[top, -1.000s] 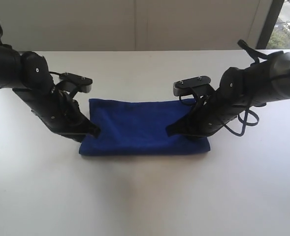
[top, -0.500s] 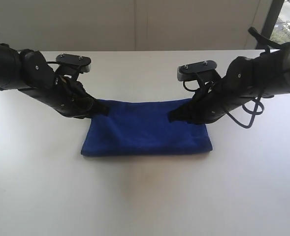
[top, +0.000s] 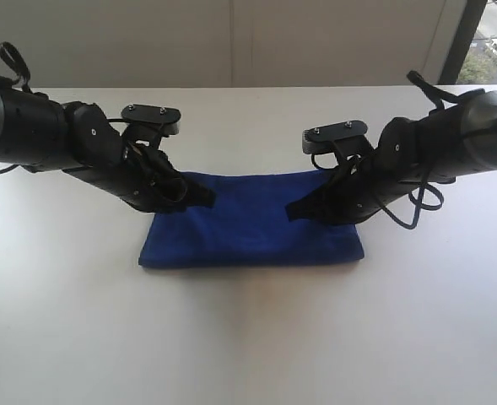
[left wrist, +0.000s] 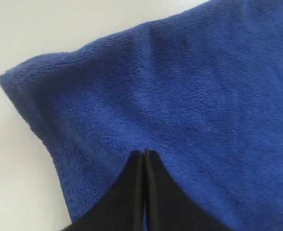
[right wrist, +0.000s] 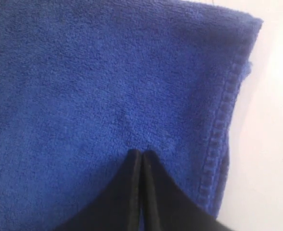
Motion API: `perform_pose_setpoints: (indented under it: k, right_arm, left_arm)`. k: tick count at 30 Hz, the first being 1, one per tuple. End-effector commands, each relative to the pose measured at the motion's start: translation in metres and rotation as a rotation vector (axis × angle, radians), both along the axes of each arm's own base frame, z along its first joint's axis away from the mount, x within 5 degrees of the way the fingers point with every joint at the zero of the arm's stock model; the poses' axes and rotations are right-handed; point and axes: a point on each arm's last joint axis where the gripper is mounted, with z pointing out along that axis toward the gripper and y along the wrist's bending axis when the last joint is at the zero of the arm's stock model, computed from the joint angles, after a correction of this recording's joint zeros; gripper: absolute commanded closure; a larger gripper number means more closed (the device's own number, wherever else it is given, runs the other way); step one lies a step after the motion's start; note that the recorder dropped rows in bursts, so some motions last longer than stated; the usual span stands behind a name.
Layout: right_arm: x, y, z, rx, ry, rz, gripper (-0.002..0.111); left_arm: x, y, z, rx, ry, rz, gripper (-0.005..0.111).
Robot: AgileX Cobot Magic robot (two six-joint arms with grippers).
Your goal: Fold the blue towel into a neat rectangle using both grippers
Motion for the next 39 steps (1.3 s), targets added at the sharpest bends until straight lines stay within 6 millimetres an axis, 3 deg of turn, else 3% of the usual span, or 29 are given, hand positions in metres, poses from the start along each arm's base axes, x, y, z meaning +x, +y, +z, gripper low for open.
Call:
perform_pose_setpoints:
  k: [1, 4, 9, 17, 25, 32, 39]
  right_arm:
    - [0.003, -0.003, 0.002, 0.004, -0.026, -0.017, 0.108]
    - [0.005, -0.003, 0.0, 0.002, -0.03, -0.02, 0.108]
    - [0.004, -0.004, -0.017, -0.002, 0.021, -0.034, 0.108]
    - [0.003, -0.004, -0.017, 0.041, 0.04, -0.111, 0.108]
    - [0.003, -0.004, -0.017, 0.044, 0.04, -0.118, 0.108]
    - [0.004, -0.004, -0.017, 0.049, 0.03, -0.127, 0.108]
    - [0.008, -0.004, 0.004, 0.066, -0.059, -0.132, 0.108]
  left_arm:
    - [0.0, -0.001, -0.018, 0.013, 0.052, 0.009, 0.107]
    - [-0.004, -0.001, -0.034, 0.046, 0.121, -0.011, 0.107]
    - [-0.011, 0.003, -0.038, 0.146, 0.176, -0.111, 0.107]
    - [-0.016, 0.01, -0.041, 0.231, 0.217, -0.177, 0.107]
    - [-0.016, 0.03, -0.044, 0.26, 0.325, -0.154, 0.107]
    - [-0.016, 0.031, -0.044, 0.256, 0.337, -0.135, 0.107]
    - [-0.011, 0.03, -0.01, 0.204, 0.191, -0.119, 0.107]
